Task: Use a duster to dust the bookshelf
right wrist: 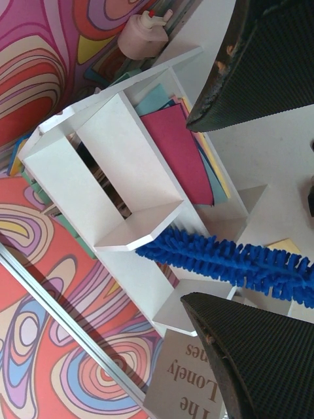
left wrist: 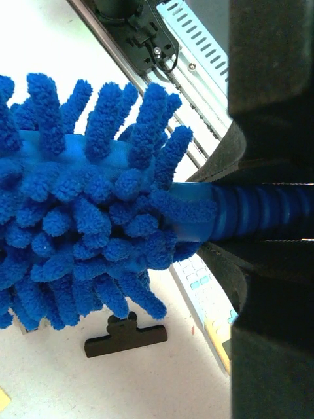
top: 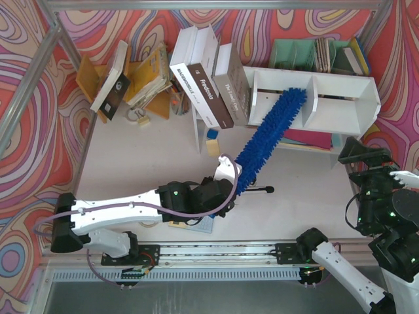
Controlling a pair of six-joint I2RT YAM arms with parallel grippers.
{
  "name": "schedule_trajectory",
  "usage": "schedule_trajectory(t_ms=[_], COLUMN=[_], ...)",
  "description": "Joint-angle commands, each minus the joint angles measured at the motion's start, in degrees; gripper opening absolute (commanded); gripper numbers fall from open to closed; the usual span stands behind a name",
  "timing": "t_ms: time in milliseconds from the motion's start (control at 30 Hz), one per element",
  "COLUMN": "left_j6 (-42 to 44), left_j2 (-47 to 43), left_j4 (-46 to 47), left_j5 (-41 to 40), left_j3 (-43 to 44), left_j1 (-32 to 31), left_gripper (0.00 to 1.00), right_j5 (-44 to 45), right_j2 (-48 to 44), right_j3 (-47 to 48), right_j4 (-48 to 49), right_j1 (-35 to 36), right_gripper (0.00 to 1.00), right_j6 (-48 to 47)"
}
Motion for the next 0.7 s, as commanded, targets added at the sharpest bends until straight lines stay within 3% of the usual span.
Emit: schedule_trajectory(t_ms=[0, 367, 667], left_j6=[0.6, 4.8, 4.6], left_j2=[0.4, -3.0, -2.7], left_j4=[1.3, 6.9, 5.9], left_j5=[-0.5, -0.8, -3.7], left_j3=[1.2, 3.6, 3.2], left_j1=[-0.1, 0.0, 0.2], left_gripper=[0.00, 0.00, 0.00], right_j5=[0.4, 0.4, 0.5], right_j2=[-0.7, -0.9, -1.6], right_j3=[-0.7, -1.3, -1.8], right_j4=[-1.1, -1.3, -1.5], right_j1=[0.1, 0.1, 0.1], right_gripper=[0.97, 0.97, 0.97], right_j6=[1.0, 1.4, 1.5])
